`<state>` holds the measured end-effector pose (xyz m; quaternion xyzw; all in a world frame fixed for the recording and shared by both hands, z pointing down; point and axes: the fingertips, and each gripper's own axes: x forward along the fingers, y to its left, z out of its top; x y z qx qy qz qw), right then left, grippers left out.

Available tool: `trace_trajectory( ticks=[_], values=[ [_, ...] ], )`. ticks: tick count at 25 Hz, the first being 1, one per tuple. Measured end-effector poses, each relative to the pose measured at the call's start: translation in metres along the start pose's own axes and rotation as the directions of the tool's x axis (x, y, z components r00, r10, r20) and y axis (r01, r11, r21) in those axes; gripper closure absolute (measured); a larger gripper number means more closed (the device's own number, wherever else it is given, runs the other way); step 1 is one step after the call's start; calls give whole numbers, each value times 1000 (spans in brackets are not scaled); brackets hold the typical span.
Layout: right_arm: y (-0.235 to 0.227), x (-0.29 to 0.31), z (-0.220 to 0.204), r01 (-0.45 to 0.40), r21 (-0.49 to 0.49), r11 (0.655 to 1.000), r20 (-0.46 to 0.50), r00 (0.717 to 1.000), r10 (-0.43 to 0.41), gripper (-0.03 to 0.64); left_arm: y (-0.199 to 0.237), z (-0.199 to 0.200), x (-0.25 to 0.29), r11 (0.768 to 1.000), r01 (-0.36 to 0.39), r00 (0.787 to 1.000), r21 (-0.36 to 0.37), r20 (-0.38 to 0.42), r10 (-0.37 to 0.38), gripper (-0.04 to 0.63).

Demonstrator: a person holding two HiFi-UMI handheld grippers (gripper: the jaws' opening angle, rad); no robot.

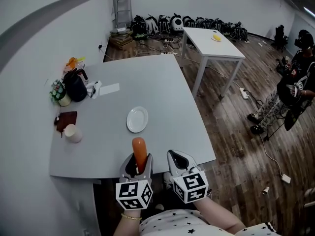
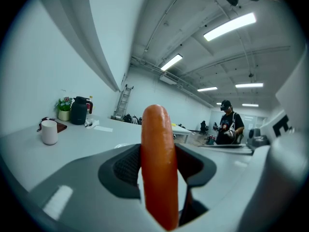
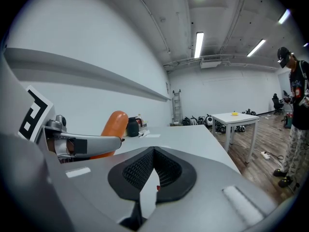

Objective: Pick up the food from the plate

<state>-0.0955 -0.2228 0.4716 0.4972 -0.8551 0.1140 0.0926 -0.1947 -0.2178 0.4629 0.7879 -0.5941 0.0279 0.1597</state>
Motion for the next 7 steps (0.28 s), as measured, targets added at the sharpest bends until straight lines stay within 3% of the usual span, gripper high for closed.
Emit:
trace_trajectory(
  ticks=[7],
  values=[
    [-1,-1,5,3,-5,1000,10,1000,-2,620,-2,6,-2,1000,3,1000,-8,10,-3,380]
  ],
)
